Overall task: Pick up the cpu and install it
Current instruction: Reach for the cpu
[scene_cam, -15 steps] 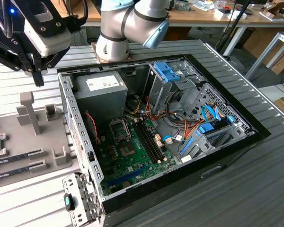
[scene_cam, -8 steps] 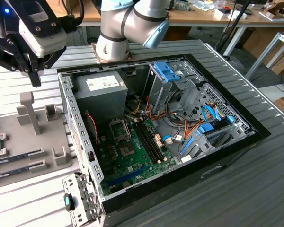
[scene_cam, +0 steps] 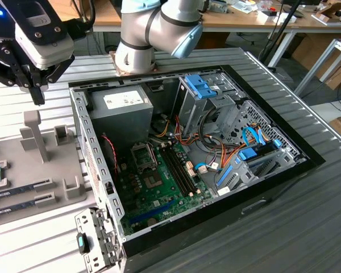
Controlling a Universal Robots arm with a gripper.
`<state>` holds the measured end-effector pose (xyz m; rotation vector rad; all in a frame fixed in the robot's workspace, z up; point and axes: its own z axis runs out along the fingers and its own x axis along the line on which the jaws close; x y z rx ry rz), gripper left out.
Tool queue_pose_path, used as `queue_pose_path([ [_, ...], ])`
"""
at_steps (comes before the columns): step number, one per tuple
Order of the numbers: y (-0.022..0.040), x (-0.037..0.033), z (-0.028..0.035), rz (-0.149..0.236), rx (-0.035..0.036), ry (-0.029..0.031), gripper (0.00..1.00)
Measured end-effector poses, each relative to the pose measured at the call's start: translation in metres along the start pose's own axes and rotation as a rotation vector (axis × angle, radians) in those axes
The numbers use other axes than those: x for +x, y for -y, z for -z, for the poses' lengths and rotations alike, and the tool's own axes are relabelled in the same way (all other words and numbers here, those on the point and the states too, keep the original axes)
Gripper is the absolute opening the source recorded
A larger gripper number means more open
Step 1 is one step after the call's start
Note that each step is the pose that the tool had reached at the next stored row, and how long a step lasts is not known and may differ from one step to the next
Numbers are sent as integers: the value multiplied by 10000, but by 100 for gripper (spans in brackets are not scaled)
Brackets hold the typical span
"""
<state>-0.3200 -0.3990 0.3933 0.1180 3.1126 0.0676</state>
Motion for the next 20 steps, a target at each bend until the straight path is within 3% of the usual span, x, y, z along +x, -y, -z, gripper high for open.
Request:
queue_pose_path([
  [20,11,146,3,0,-1,1,11],
])
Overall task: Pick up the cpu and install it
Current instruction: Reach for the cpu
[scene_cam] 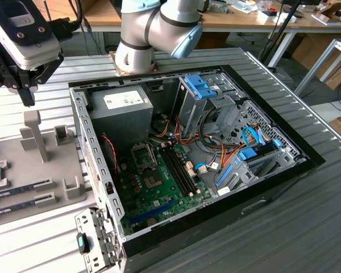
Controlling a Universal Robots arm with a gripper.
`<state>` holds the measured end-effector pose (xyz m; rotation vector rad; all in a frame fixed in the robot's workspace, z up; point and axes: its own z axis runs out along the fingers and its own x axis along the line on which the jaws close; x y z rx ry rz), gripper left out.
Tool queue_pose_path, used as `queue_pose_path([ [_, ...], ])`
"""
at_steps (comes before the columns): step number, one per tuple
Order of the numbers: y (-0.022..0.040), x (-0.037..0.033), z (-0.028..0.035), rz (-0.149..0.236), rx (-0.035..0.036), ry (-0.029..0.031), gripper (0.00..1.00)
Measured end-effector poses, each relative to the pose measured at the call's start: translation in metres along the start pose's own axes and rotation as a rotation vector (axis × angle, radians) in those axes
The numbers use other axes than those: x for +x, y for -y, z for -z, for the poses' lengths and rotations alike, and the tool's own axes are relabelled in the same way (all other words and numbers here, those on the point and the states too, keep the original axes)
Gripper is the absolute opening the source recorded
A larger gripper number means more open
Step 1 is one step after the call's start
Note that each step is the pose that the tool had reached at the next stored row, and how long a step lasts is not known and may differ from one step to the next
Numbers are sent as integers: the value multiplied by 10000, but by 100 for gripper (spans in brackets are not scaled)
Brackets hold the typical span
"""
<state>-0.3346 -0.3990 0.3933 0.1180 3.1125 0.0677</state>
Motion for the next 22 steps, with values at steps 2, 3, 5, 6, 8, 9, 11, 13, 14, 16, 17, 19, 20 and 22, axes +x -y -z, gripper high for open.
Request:
queue_pose_path([
  [2,1,12,1,0,0,0,11],
  [3,1,18,1,-1,1,0,11],
  [5,5,71,2,0,1,-1,11],
  [6,6,83,3,0,1,0,11],
  [8,9,122,4,0,1,0,11],
  [9,10,132,4,0,1,0,11],
  [11,12,154,5,0,1,0,11],
  [13,12,165,5,0,1,0,11],
  [14,13,175,5,0,1,0,11],
  [16,14,186,5,0,0,0,11],
  [17,14,191,5,0,0,0,11],
  [19,16,206,6,0,1,0,11],
  [20,16,214,6,0,1,0,11],
  [22,17,225,6,0,0,0,11],
])
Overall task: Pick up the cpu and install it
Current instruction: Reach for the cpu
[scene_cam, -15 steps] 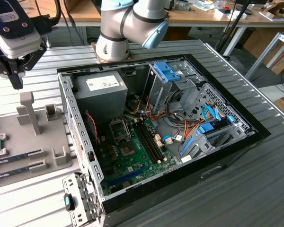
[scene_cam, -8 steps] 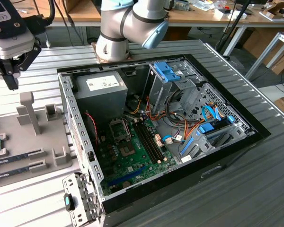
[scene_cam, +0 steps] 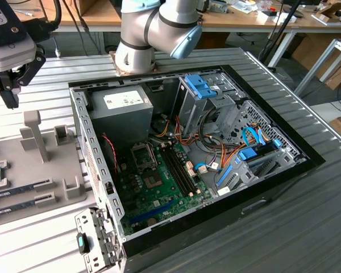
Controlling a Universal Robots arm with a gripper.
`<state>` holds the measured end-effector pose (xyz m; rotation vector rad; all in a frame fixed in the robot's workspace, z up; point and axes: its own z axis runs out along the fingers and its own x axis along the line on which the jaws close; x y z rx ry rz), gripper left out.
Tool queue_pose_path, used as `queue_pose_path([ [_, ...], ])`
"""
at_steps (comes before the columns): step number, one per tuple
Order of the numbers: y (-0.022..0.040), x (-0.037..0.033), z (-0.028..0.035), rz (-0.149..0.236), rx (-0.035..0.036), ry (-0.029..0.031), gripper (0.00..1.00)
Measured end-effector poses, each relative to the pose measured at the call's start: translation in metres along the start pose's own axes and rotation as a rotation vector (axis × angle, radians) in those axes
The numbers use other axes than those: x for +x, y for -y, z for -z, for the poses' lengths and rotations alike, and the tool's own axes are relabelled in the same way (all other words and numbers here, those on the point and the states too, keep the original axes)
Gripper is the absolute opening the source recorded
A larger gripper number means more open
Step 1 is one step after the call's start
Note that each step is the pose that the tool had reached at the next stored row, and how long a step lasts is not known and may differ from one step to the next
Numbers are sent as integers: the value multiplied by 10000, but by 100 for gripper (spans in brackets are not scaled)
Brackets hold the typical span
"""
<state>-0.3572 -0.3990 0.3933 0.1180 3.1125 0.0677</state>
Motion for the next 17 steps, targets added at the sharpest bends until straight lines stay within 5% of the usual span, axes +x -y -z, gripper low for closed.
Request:
queue_pose_path([
  [17,9,119,3,0,0,0,11],
])
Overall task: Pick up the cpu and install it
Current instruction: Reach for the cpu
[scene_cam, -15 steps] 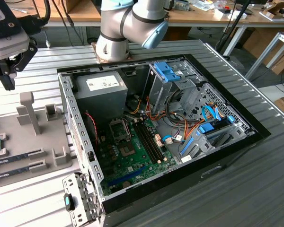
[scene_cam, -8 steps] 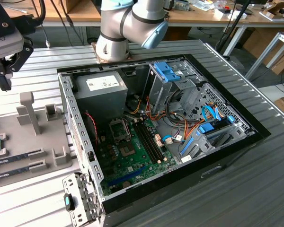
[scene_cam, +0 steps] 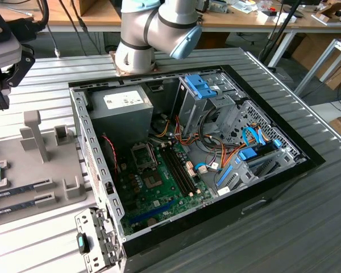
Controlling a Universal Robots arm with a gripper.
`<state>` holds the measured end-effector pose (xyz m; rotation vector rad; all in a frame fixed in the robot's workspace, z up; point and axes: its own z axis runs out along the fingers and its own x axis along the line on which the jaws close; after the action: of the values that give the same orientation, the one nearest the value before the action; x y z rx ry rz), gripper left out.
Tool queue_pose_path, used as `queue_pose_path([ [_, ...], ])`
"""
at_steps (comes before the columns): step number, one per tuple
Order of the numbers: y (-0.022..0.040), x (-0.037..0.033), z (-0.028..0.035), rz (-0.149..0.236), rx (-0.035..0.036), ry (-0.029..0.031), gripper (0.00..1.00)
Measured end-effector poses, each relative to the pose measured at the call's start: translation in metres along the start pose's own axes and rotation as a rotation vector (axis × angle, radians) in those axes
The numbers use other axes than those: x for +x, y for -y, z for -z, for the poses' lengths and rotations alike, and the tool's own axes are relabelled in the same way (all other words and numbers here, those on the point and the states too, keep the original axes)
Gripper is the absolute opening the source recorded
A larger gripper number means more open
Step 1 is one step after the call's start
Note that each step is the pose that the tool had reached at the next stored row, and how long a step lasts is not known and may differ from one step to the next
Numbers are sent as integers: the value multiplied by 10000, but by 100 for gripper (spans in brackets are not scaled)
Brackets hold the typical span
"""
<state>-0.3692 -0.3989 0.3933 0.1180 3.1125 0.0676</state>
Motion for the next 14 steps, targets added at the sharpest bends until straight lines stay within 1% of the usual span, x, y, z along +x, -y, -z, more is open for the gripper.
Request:
queue_pose_path([
  [14,9,118,3,1,0,0,11],
])
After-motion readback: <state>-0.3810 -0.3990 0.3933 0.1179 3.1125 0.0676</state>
